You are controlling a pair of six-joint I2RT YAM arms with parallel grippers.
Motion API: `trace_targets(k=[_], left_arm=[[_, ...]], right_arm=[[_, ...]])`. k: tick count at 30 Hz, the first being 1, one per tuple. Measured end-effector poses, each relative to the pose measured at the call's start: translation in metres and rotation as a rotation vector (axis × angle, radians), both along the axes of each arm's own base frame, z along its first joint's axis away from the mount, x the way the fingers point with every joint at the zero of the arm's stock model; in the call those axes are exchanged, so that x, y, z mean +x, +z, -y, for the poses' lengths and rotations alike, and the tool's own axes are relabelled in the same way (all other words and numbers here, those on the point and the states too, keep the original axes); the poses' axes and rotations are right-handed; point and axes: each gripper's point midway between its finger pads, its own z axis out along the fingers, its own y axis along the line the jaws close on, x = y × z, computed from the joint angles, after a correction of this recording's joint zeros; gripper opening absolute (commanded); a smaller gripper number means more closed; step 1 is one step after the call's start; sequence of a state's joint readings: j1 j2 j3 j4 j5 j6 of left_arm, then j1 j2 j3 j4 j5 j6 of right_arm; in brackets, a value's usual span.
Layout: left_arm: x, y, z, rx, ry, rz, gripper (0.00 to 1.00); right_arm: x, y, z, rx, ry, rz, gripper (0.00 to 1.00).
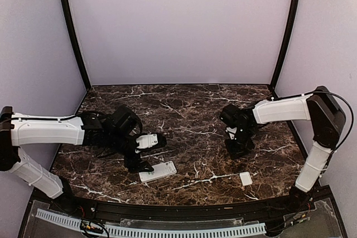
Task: Load the batteries into the remote control
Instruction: Pick up the battery at the center of the board.
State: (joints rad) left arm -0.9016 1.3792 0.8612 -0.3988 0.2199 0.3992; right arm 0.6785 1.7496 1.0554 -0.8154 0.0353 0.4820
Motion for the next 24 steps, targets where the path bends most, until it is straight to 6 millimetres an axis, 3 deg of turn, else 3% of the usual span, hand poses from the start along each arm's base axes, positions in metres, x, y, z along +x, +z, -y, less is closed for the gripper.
trace_targets(k=[9,13,22,24], left_arm=[[0.000,-0.001,0.000,0.002,0.000,-0.002,0.80],[0.000,-0.003,0.000,0.008,0.000,-0.007,0.81],[-0.001,-0.004,-0.001,0.011,0.000,-0.009,0.80],[-0.001,-0.004,-0.001,0.011,0.000,-0.009,0.80]], right_arm=[[0.009,0.000,-0.005,0.000,0.007,0.011,0.31],[0.013,0.000,-0.007,0.003,0.008,0.016,0.18],[0.014,0.000,-0.009,0.015,0.019,0.018,0.00],[0.013,0.001,-0.013,0.034,0.022,0.012,0.00]])
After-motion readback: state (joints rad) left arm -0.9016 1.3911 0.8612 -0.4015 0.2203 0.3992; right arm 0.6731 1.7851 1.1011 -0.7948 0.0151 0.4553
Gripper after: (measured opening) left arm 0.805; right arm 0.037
